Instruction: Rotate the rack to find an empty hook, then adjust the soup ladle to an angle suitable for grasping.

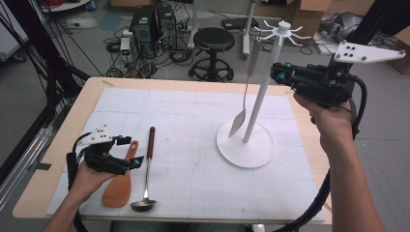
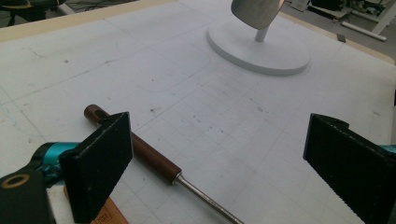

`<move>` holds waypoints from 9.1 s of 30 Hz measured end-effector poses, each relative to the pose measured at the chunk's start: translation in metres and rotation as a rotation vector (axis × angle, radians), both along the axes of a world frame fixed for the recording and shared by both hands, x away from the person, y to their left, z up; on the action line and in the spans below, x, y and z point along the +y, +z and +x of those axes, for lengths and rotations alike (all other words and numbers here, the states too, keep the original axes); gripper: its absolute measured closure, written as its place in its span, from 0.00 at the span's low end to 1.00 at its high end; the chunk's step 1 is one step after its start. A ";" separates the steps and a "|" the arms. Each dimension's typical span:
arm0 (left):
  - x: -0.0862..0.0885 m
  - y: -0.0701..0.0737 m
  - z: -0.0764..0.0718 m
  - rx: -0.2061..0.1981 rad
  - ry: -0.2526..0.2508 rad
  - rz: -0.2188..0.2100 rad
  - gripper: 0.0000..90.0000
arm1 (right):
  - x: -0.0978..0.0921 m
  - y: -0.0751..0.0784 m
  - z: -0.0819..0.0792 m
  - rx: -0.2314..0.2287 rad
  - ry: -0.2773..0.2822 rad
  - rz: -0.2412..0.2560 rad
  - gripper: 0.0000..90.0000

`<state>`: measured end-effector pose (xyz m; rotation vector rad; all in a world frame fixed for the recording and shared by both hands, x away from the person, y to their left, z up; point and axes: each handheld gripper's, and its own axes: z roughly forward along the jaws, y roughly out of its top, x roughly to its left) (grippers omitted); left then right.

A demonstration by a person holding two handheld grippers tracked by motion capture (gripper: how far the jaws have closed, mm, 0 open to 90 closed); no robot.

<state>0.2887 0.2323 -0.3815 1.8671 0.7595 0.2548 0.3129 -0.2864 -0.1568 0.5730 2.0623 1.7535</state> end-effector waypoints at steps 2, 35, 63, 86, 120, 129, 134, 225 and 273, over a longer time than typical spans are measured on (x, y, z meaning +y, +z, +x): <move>0.001 0.000 0.001 -0.002 0.002 0.005 0.10 | 0.001 -0.006 -0.002 0.003 0.003 0.003 0.85; 0.007 -0.002 0.000 0.006 0.017 0.016 0.25 | 0.020 -0.098 -0.003 0.113 -0.021 -0.030 0.50; 0.010 -0.002 0.001 -0.003 0.016 0.024 0.31 | 0.024 -0.152 -0.006 0.184 -0.015 -0.043 0.42; 0.013 -0.004 0.001 -0.001 0.013 0.031 0.38 | 0.023 -0.192 -0.013 0.257 -0.023 -0.062 0.37; -0.003 -0.027 0.016 0.046 0.067 0.141 0.89 | 0.030 -0.221 -0.019 0.285 -0.036 -0.095 0.33; -0.017 -0.046 0.027 0.105 0.045 0.258 1.00 | 0.031 -0.223 -0.018 0.289 -0.037 -0.104 0.33; -0.019 -0.052 0.032 0.123 0.061 0.277 0.99 | 0.032 -0.225 -0.019 0.286 -0.037 -0.112 0.33; -0.084 -0.060 0.026 0.193 -0.245 0.295 0.98 | 0.040 -0.235 -0.017 0.305 -0.021 -0.148 0.33; -0.104 -0.059 0.013 0.202 -0.460 0.317 0.99 | 0.037 -0.238 -0.015 0.310 -0.035 -0.145 0.33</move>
